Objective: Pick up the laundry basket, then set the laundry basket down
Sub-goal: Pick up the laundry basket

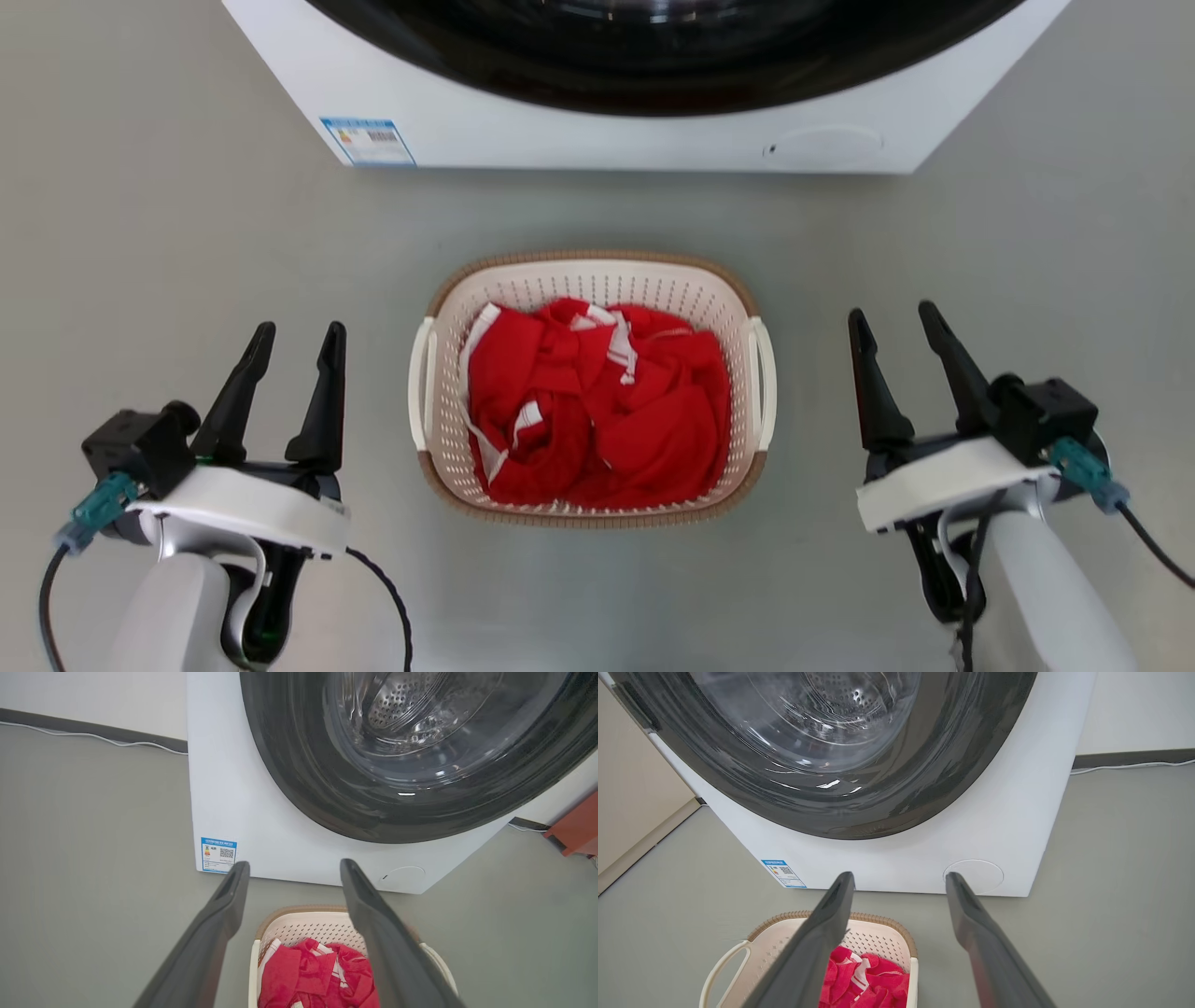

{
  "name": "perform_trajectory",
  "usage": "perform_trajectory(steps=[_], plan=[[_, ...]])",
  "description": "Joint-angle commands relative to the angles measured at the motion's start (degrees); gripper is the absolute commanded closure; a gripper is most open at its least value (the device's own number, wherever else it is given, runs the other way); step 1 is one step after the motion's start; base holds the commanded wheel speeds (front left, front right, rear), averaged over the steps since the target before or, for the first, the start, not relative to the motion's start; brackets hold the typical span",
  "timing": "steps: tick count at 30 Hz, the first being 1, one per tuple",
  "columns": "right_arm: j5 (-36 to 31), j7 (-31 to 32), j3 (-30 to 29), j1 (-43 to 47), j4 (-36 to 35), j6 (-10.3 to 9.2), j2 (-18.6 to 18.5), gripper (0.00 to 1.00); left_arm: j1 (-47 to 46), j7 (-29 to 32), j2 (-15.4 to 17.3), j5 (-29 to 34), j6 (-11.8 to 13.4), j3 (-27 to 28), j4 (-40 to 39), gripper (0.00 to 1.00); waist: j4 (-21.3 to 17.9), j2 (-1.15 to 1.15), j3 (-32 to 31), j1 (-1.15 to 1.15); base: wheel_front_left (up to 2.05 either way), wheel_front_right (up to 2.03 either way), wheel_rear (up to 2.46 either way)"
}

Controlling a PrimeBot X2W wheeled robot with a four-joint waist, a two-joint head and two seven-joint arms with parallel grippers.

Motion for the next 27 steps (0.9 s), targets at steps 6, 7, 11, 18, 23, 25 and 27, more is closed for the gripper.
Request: perform_trajectory(steps=[6,7,11,18,23,25,27], plan=[[0.47,-0.78,2.69,-5.30,3.02,0.41,0.06,0.00,-6.71,-0.35,3.27,-3.47,-0.33,-1.15,5.60,0.00,-0.51,0.00,5.28,0.00,0.00,0.00,0.00],[0.47,-0.78,2.78,-5.95,3.92,0.41,0.06,0.00,-7.58,-0.35,3.43,-3.68,-0.33,-1.70,6.87,0.00,-0.51,0.00,5.75,0.00,0.00,0.00,0.00],[0.48,-0.78,3.01,-7.98,6.99,0.41,0.06,0.00,-10.39,-0.35,3.85,-3.92,-0.33,-3.40,10.47,0.00,-0.47,0.00,7.12,0.00,0.00,0.00,0.00],[1.40,-0.78,4.51,-13.07,14.44,0.41,0.06,0.00,-16.89,-0.35,3.38,-5.80,-0.33,-6.51,19.20,0.00,-0.37,0.00,10.51,0.00,0.00,0.00,0.00],[2.53,-0.78,5.84,-16.05,18.82,0.41,0.06,0.00,-20.78,-0.35,3.25,-8.20,-0.33,-11.08,24.91,0.00,-0.28,0.00,12.42,0.00,0.00,0.00,0.00],[3.17,-0.78,6.31,-16.89,20.43,0.41,0.06,0.00,-22.36,-0.35,3.34,-9.01,-0.33,-12.86,26.82,0.00,-0.19,0.00,12.95,0.00,0.00,0.00,0.00],[3.51,-0.78,6.76,-17.59,22.14,0.41,0.06,0.00,-23.68,-0.34,3.39,-9.95,-0.33,-14.55,28.66,0.00,-0.16,0.00,13.21,0.00,0.00,0.00,0.00]])
